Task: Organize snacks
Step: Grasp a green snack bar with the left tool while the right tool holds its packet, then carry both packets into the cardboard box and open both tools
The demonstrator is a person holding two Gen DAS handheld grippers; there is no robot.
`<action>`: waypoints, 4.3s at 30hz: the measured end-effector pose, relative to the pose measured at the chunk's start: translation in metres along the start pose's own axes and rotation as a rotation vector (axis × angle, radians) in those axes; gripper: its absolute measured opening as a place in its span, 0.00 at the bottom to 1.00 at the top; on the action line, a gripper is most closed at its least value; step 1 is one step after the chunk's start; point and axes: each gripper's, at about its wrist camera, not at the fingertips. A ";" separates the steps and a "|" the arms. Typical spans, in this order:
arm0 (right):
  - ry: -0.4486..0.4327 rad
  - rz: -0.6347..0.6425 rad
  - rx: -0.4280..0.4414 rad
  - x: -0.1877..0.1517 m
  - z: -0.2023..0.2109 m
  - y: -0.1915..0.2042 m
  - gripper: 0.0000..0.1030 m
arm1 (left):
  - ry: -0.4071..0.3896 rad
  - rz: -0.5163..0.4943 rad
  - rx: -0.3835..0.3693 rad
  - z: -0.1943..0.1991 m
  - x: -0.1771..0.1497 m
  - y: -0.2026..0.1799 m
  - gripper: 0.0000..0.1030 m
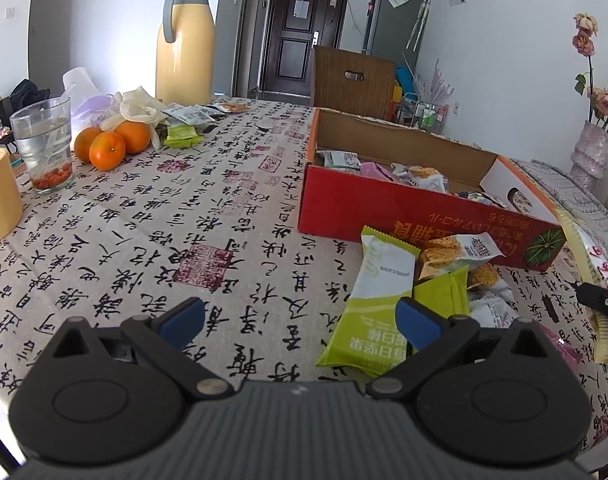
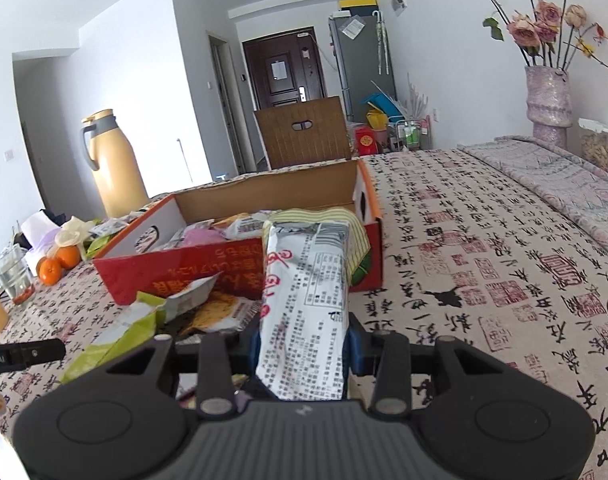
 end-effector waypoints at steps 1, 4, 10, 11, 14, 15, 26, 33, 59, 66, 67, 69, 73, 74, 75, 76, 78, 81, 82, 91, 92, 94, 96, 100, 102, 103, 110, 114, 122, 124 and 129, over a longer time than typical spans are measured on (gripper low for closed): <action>0.001 -0.004 -0.002 0.000 0.000 -0.002 0.37 | 0.004 -0.001 -0.002 -0.002 0.000 -0.001 1.00; 0.000 -0.011 -0.007 -0.001 0.000 -0.007 0.37 | 0.019 -0.004 -0.008 -0.009 -0.001 -0.006 1.00; 0.001 -0.024 -0.011 -0.003 0.000 -0.015 0.37 | 0.034 -0.012 -0.013 -0.018 -0.001 -0.016 1.00; 0.002 -0.027 -0.011 -0.004 -0.001 -0.017 0.37 | 0.035 -0.014 -0.010 -0.019 -0.001 -0.017 1.00; 0.006 -0.035 -0.012 -0.005 -0.003 -0.020 0.37 | 0.040 -0.009 -0.002 -0.022 -0.001 -0.017 1.00; 0.008 -0.037 -0.012 -0.005 -0.003 -0.020 0.37 | 0.041 -0.009 0.001 -0.023 -0.001 -0.017 1.00; 0.017 -0.050 -0.009 -0.008 -0.008 -0.025 0.38 | 0.082 -0.027 0.006 -0.036 -0.005 -0.021 1.00; 0.026 -0.055 -0.011 -0.010 -0.011 -0.026 0.38 | 0.086 -0.071 -0.002 -0.049 -0.003 -0.030 1.00; 0.038 -0.040 -0.022 -0.011 -0.014 -0.023 0.38 | 0.051 -0.114 -0.083 -0.048 0.005 -0.029 0.45; 0.043 -0.040 -0.021 -0.013 -0.014 -0.022 0.38 | 0.050 -0.110 -0.108 -0.046 0.007 -0.030 0.16; 0.043 -0.041 -0.022 -0.014 -0.014 -0.023 0.38 | 0.050 -0.108 -0.108 -0.045 0.007 -0.030 0.16; 0.043 -0.042 -0.024 -0.013 -0.014 -0.023 0.38 | 0.051 -0.103 -0.107 -0.045 0.007 -0.030 0.18; 0.045 -0.041 -0.025 -0.014 -0.013 -0.023 0.38 | 0.042 -0.093 -0.089 -0.043 0.009 -0.029 0.55; 0.044 -0.041 -0.025 -0.014 -0.013 -0.023 0.38 | 0.032 -0.096 -0.069 -0.043 0.009 -0.029 0.74; 0.045 -0.041 -0.025 -0.014 -0.013 -0.023 0.38 | 0.025 -0.100 -0.056 -0.043 0.009 -0.030 0.80; 0.045 -0.041 -0.025 -0.014 -0.013 -0.023 0.38 | 0.026 -0.101 -0.054 -0.044 0.009 -0.030 0.79; 0.046 -0.042 -0.028 -0.014 -0.013 -0.024 0.38 | 0.037 -0.098 -0.065 -0.046 0.009 -0.029 0.79; 0.048 -0.044 -0.030 -0.015 -0.014 -0.025 0.38 | 0.054 -0.122 -0.067 -0.050 0.007 -0.032 0.79; 0.049 -0.044 -0.030 -0.015 -0.014 -0.025 0.38 | 0.059 -0.126 -0.072 -0.051 0.007 -0.032 0.79; 0.058 -0.046 -0.031 -0.017 -0.018 -0.024 0.38 | 0.076 -0.173 -0.111 -0.053 0.001 -0.044 0.78; 0.058 -0.046 -0.032 -0.017 -0.018 -0.024 0.38 | 0.082 -0.180 -0.107 -0.054 0.000 -0.045 0.78; 0.059 -0.046 -0.033 -0.017 -0.018 -0.025 0.38 | 0.100 -0.179 -0.099 -0.058 -0.002 -0.044 0.72; 0.059 -0.045 -0.032 -0.017 -0.018 -0.024 0.38 | 0.117 -0.162 -0.099 -0.063 -0.004 -0.042 0.69; 0.061 -0.043 -0.031 -0.017 -0.019 -0.024 0.38 | 0.111 -0.146 -0.132 -0.062 -0.004 -0.040 0.55; 0.062 -0.043 -0.027 -0.018 -0.019 -0.024 0.38 | 0.110 -0.148 -0.150 -0.061 -0.004 -0.042 0.43; 0.063 -0.042 -0.026 -0.018 -0.019 -0.024 0.38 | 0.109 -0.144 -0.156 -0.061 -0.004 -0.042 0.40; 0.056 -0.031 -0.027 -0.015 -0.016 -0.020 0.38 | 0.077 -0.104 -0.130 -0.055 -0.002 -0.039 0.37; 0.050 -0.024 -0.024 -0.014 -0.014 -0.017 0.38 | 0.051 -0.102 -0.129 -0.047 0.003 -0.035 0.37; 0.032 -0.006 -0.009 -0.006 -0.010 -0.009 0.38 | -0.010 -0.095 -0.123 -0.030 0.021 -0.031 0.37; 0.024 -0.002 -0.004 -0.004 -0.009 -0.008 0.38 | -0.031 -0.094 -0.125 -0.027 0.026 -0.031 0.37; 0.005 0.009 0.006 0.004 -0.011 -0.001 0.38 | -0.075 -0.088 -0.132 -0.020 0.042 -0.032 0.37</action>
Point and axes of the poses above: each gripper's, at about its wrist camera, not at the fingertips, and z roughly against the way its jaws point, y to its left, x to its top, and after that the axes turned 15 degrees about -y, right-handed
